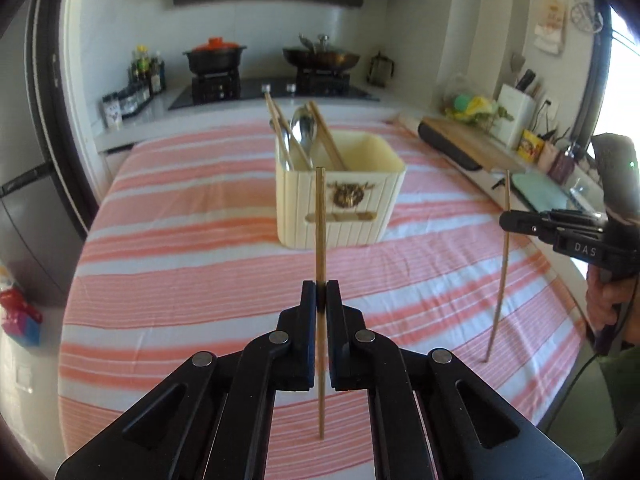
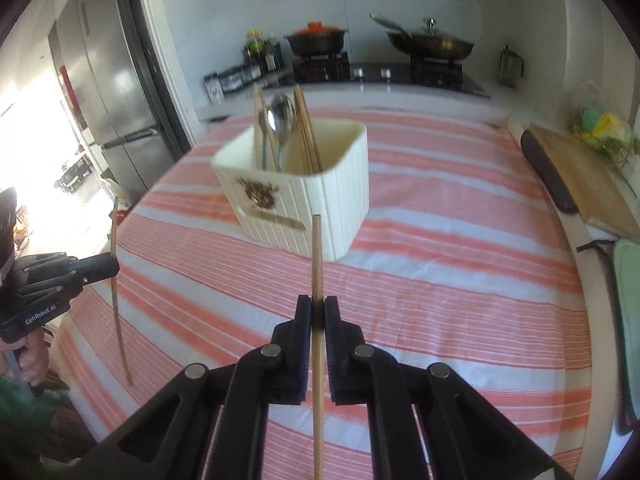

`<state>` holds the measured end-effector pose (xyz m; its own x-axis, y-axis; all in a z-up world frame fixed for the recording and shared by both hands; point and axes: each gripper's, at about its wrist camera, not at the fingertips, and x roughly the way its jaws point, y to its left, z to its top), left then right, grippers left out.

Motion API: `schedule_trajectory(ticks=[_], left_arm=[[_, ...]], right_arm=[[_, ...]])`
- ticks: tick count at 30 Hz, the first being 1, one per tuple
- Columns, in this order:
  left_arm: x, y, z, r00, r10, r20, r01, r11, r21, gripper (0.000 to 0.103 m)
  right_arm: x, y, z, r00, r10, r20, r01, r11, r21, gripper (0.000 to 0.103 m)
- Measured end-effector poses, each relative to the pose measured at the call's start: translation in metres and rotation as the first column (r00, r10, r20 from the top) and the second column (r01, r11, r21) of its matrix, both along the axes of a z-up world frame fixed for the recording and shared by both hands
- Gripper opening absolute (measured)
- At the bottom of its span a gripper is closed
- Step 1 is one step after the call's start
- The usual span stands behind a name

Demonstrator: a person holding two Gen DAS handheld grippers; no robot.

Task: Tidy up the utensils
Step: 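Lift and lower the chopsticks into the cream holder with both tools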

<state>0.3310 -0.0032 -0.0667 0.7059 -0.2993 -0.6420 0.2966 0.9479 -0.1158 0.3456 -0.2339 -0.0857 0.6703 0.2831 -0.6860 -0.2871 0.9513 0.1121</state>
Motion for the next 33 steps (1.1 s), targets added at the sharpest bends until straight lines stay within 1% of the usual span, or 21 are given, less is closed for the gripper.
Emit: schedule_trajectory(ticks=[3, 6, 8, 11, 13, 18, 24, 27, 30, 33], left_arm=[[-0.014, -0.001, 0.019, 0.996, 0.009, 0.092, -0.005, 0.999, -0.036, 0.003], [-0.023, 0.001, 0.037, 0.984, 0.024, 0.176, -0.015, 0.998, -0.053, 0.003], [-0.025, 0.006, 0.053, 0.976, 0.035, 0.215, -0.02, 0.997, -0.068, 0.003], [-0.029, 0.013, 0.078, 0.965, 0.043, 0.258, -0.018, 0.995, -0.099, 0.003], [-0.03, 0.016, 0.095, 0.959, 0.043, 0.28, -0.013, 0.994, -0.108, 0.003], [-0.032, 0.022, 0.129, 0.943, 0.044, 0.331, -0.005, 0.993, -0.117, 0.002], [-0.02, 0.024, 0.162, 0.923, 0.052, 0.382, -0.009, 0.994, -0.113, 0.003], [-0.004, 0.024, 0.174, 0.916, 0.063, 0.396, -0.015, 0.992, -0.125, 0.003], [0.016, 0.021, 0.182, 0.913, 0.077, 0.4, -0.018, 0.989, -0.147, 0.003], [0.04, 0.015, 0.184, 0.911, 0.091, 0.402, -0.026, 0.986, -0.165, 0.002]], right_arm=[[-0.027, 0.002, 0.025, 0.995, 0.002, 0.096, -0.003, 1.0, 0.019, 0.007], [-0.039, 0.006, 0.042, 0.982, -0.022, 0.19, 0.018, 1.0, 0.022, 0.007], [-0.042, 0.006, 0.055, 0.97, -0.038, 0.238, 0.031, 0.999, 0.035, 0.007], [-0.046, 0.004, 0.079, 0.957, -0.057, 0.284, 0.04, 0.997, 0.068, 0.007], [-0.046, 0.002, 0.097, 0.949, -0.061, 0.308, 0.039, 0.996, 0.079, 0.007], [-0.046, -0.002, 0.134, 0.936, -0.05, 0.347, 0.027, 0.997, 0.07, 0.007], [-0.04, -0.002, 0.169, 0.914, -0.027, 0.405, 0.02, 1.0, 0.02, 0.007], [-0.031, 0.003, 0.183, 0.901, -0.013, 0.433, 0.012, 1.0, 0.005, 0.007], [-0.018, 0.01, 0.195, 0.88, 0.003, 0.475, 0.0, 1.0, -0.006, 0.007], [0.0, 0.018, 0.199, 0.863, 0.021, 0.504, -0.019, 1.0, -0.009, 0.007]])
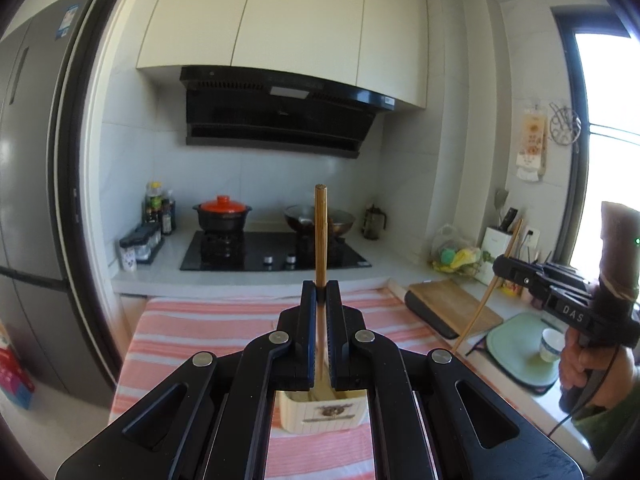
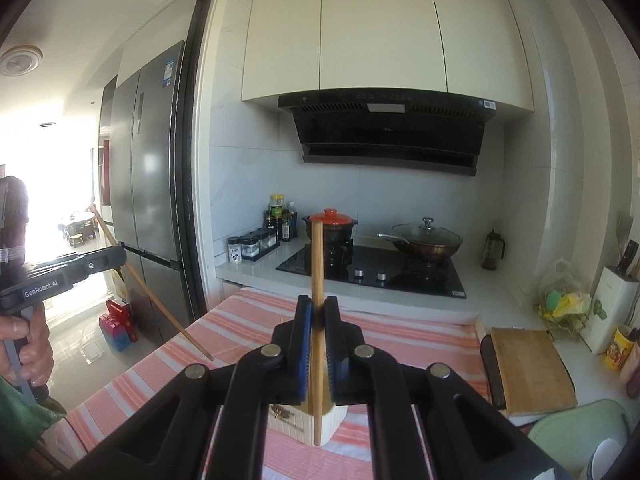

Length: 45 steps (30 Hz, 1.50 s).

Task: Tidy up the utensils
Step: 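Lift and lower the chopsticks into the cream holder with both tools, then open both tools over the holder and withdraw them above the table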

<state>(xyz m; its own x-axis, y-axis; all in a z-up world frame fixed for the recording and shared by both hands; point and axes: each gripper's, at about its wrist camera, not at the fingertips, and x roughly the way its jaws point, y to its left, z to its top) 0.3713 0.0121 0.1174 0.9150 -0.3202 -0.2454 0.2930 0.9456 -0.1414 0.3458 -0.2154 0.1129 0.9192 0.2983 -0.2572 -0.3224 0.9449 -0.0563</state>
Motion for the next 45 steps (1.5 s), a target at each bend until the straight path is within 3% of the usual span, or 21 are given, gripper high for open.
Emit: schedule_trajectory(ticks=[4, 7, 13, 21, 25, 27, 28, 29, 30, 31, 33, 35, 36, 37, 39, 41, 45], left_arm=[[0.04, -0.011, -0.006, 1.0, 0.001, -0.03, -0.002, 1.0, -0.013, 0.003], [0.073, -0.021, -0.024, 0.995, -0.015, -0.096, 0.012, 1.0, -0.023, 0.002], [0.136, -0.038, -0.08, 0.957, -0.06, -0.285, 0.053, 0.998, -0.032, 0.002], [0.202, -0.063, -0.155, 0.863, -0.057, -0.502, 0.072, 0.997, 0.01, 0.003], [0.213, -0.073, -0.171, 0.85, -0.044, -0.525, 0.078, 0.996, 0.042, 0.003], [0.215, -0.074, -0.174, 0.844, -0.029, -0.536, 0.064, 0.997, 0.048, 0.008], [0.217, -0.073, -0.173, 0.838, -0.025, -0.545, 0.057, 0.997, 0.043, 0.021], [0.216, -0.071, -0.17, 0.837, -0.018, -0.546, 0.046, 0.998, 0.037, 0.039], [0.21, -0.067, -0.164, 0.844, -0.007, -0.536, 0.028, 0.999, 0.031, 0.047], [0.204, -0.063, -0.155, 0.858, 0.0, -0.513, 0.016, 0.999, 0.027, 0.056], [0.184, -0.055, -0.131, 0.893, 0.009, -0.451, 0.011, 0.999, 0.042, 0.064], [0.157, -0.048, -0.103, 0.929, 0.043, -0.369, -0.01, 0.996, 0.09, 0.084], [0.138, -0.046, -0.089, 0.947, 0.061, -0.316, -0.027, 0.993, 0.111, 0.09], [0.116, -0.045, -0.075, 0.963, 0.084, -0.255, -0.053, 0.99, 0.128, 0.102], [0.071, -0.044, -0.055, 0.982, 0.136, -0.134, -0.114, 0.981, 0.157, 0.103], [0.03, -0.045, -0.049, 0.981, 0.183, -0.068, -0.169, 0.97, 0.174, 0.103], [-0.037, -0.05, -0.065, 0.975, 0.215, -0.053, -0.202, 0.964, 0.175, 0.103]], right_arm=[[0.034, 0.009, -0.005, 1.0, 0.01, 0.004, -0.01, 1.0, 0.02, 0.007], [0.066, 0.012, -0.018, 1.0, 0.005, -0.011, -0.005, 0.999, 0.034, 0.007], [0.135, 0.008, -0.065, 0.988, 0.011, -0.153, 0.002, 0.997, 0.082, 0.007], [0.214, 0.022, -0.147, 0.896, -0.045, -0.442, 0.024, 0.998, -0.053, 0.007], [0.233, 0.029, -0.171, 0.872, -0.064, -0.484, 0.029, 0.996, -0.079, 0.007], [0.239, 0.029, -0.175, 0.868, -0.067, -0.493, 0.039, 0.997, -0.067, 0.01], [0.242, 0.029, -0.176, 0.86, -0.062, -0.506, 0.042, 0.998, -0.051, 0.015], [0.245, 0.028, -0.175, 0.855, -0.063, -0.515, 0.052, 0.998, -0.036, 0.034], [0.242, 0.025, -0.171, 0.858, -0.062, -0.51, 0.063, 0.998, -0.016, 0.044], [0.238, 0.023, -0.161, 0.87, -0.057, -0.49, 0.067, 0.998, 0.001, 0.044], [0.221, 0.021, -0.133, 0.901, -0.052, -0.43, 0.062, 0.998, 0.009, 0.044], [0.193, 0.02, -0.097, 0.939, -0.054, -0.34, 0.057, 0.998, 0.001, 0.045], [0.177, 0.018, -0.079, 0.953, -0.051, -0.298, 0.055, 0.999, 0.003, 0.049], [0.158, 0.016, -0.062, 0.966, -0.048, -0.255, 0.052, 0.999, 0.011, 0.054], [0.118, 0.012, -0.035, 0.984, -0.038, -0.177, 0.046, 0.998, 0.042, 0.071], [0.077, 0.007, -0.023, 0.991, -0.038, -0.125, 0.048, 0.996, 0.081, 0.083], [0.008, 0.003, -0.041, 0.991, -0.045, -0.128, 0.063, 0.988, 0.143, 0.087]])
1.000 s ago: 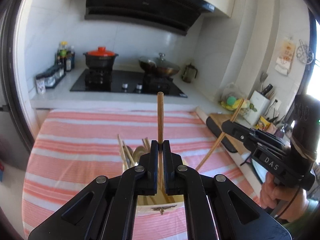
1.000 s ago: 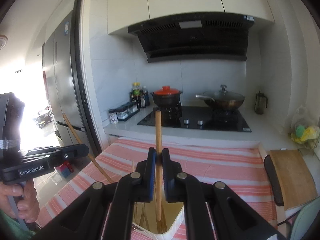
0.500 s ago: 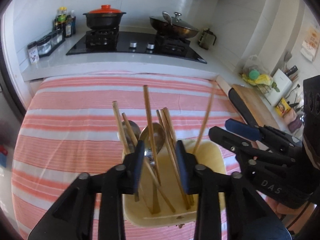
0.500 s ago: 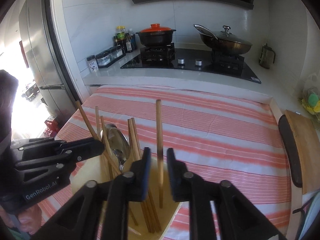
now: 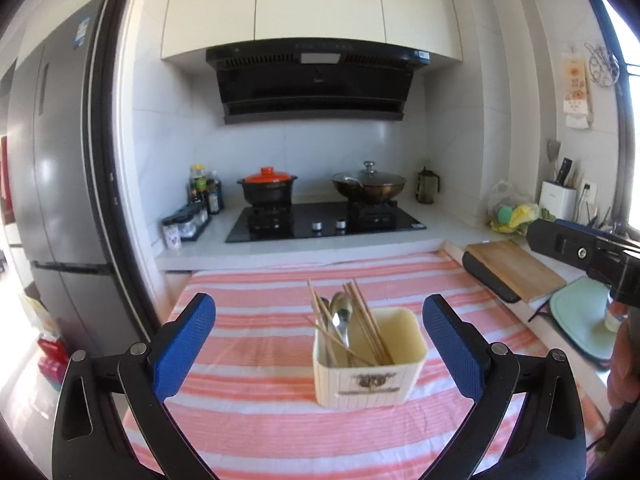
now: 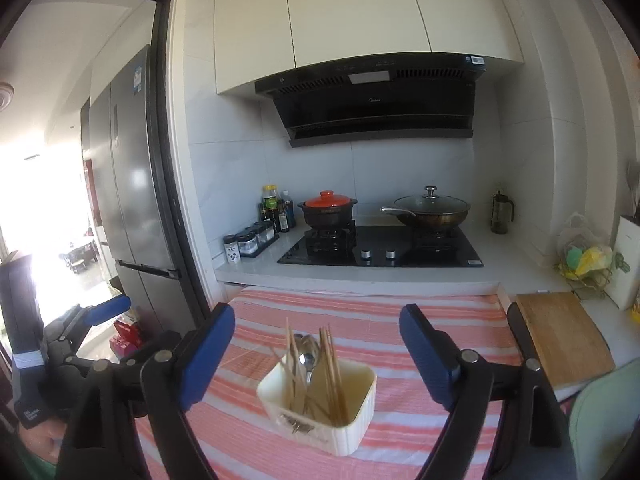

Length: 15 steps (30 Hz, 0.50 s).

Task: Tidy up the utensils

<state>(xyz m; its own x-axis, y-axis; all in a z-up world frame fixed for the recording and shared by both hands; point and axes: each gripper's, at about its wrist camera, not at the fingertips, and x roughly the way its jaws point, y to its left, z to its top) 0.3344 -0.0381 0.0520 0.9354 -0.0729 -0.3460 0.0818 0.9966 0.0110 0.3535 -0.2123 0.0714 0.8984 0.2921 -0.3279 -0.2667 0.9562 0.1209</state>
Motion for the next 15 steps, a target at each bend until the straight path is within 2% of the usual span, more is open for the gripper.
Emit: schedule_trajectory(ticks=[4, 7, 11, 15], left_arm=[[-0.037, -0.004, -0.026, 0.996, 0.081, -0.044, -0.079, 0.996, 0.031, 0.103], [-0.052, -0.004, -0.036, 0.993, 0.08, -0.09, -0.076, 0.996, 0.043, 0.103], [-0.069, -0.005, -0.042, 0.987, 0.109, -0.118, -0.103, 0.993, 0.053, 0.103], [-0.084, -0.008, -0.039, 0.985, 0.128, -0.119, -0.12, 0.99, 0.073, 0.103]], right_arm=[[-0.046, 0.001, -0.036, 0.997, -0.041, -0.059, 0.041, 0.999, -0.011, 0.088], [-0.072, 0.006, -0.054, 0.993, -0.09, -0.08, 0.085, 0.994, -0.068, 0.088], [-0.096, 0.014, -0.067, 0.988, -0.126, -0.087, 0.113, 0.984, -0.137, 0.088], [-0.112, 0.013, -0.069, 0.987, -0.127, -0.095, 0.114, 0.985, -0.132, 0.088]])
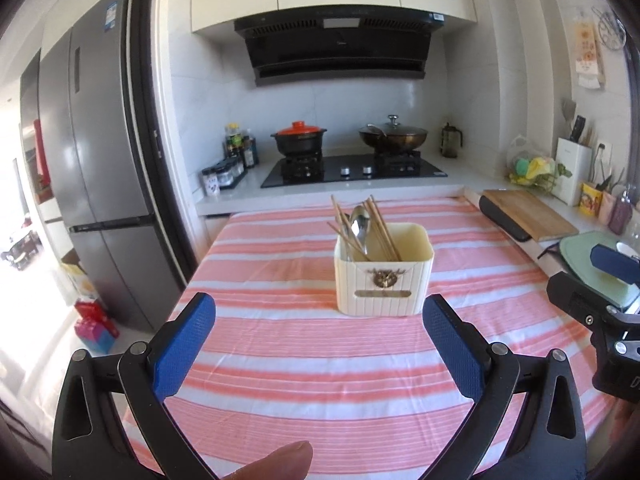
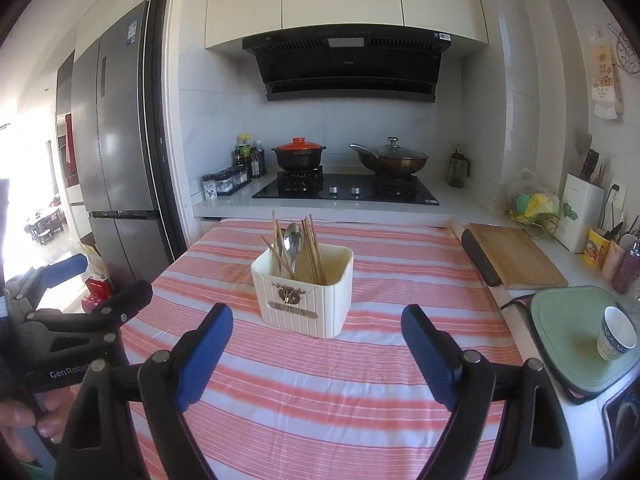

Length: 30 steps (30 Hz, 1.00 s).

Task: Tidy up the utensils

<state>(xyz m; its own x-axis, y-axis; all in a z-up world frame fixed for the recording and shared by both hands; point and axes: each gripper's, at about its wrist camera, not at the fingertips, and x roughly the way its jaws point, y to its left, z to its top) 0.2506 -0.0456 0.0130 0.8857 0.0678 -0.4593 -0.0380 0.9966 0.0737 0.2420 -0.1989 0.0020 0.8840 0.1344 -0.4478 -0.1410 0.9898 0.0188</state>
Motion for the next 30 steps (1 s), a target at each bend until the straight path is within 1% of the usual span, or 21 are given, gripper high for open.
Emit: schedule_trajectory(ticks=[2, 5, 8, 9, 12, 18, 27, 30], left_arm=[[-0.006, -0.002, 0.003, 1.0, 0.016, 0.001, -0.016, 1.0, 0.019, 0.103], [-0.015, -0.001, 0.004, 0.999, 0.052, -0.003, -0.052, 0.998, 0.038, 0.103], [-0.02, 0.004, 0.005, 0.998, 0.068, -0.009, -0.068, 0.997, 0.025, 0.103], [-0.021, 0.005, 0.005, 0.998, 0.066, -0.015, -0.065, 0.998, 0.019, 0.103], [-0.023, 0.008, 0.005, 0.997, 0.061, -0.043, -0.061, 0.998, 0.012, 0.103], [-0.028, 0.014, 0.007, 0.997, 0.06, -0.058, -0.061, 0.998, -0.017, 0.103], [-0.036, 0.02, 0.013, 0.998, 0.048, -0.051, -0.05, 0.998, -0.043, 0.103], [-0.039, 0.021, 0.014, 0.998, 0.048, -0.037, -0.05, 0.998, -0.047, 0.103]], right_arm=[[-0.005, 0.001, 0.0, 1.0, -0.004, -0.002, 0.004, 1.0, 0.006, 0.088], [-0.013, 0.004, 0.001, 1.0, -0.004, 0.003, 0.004, 1.0, 0.003, 0.093], [-0.018, 0.009, 0.001, 1.0, 0.0, 0.016, 0.0, 1.0, -0.009, 0.1], [-0.02, 0.011, 0.002, 1.0, 0.001, 0.016, -0.001, 1.0, -0.014, 0.101], [-0.027, 0.014, 0.007, 1.0, 0.007, 0.02, -0.006, 1.0, -0.018, 0.101], [-0.039, 0.014, 0.019, 0.999, 0.004, 0.034, -0.004, 1.0, -0.014, 0.101], [-0.046, 0.021, 0.025, 0.999, 0.019, 0.04, -0.018, 1.0, -0.024, 0.102], [-0.046, 0.022, 0.023, 0.999, 0.019, 0.033, -0.019, 1.0, -0.022, 0.102]])
